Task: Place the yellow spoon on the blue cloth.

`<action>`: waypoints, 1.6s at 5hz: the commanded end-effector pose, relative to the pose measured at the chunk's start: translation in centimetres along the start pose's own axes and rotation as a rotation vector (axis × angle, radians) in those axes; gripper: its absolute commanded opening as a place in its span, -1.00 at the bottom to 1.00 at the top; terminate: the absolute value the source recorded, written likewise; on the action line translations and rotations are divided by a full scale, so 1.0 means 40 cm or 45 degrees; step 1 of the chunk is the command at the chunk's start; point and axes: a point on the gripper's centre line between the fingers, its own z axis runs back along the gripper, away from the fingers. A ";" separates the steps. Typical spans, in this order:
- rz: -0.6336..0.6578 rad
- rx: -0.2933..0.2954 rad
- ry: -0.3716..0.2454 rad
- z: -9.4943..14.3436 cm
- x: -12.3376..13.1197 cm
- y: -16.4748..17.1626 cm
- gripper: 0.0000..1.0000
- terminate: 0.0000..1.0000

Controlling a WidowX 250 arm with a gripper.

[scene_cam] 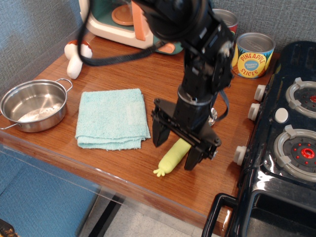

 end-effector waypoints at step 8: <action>0.179 0.161 -0.080 0.057 -0.127 0.367 -1.00 -1.00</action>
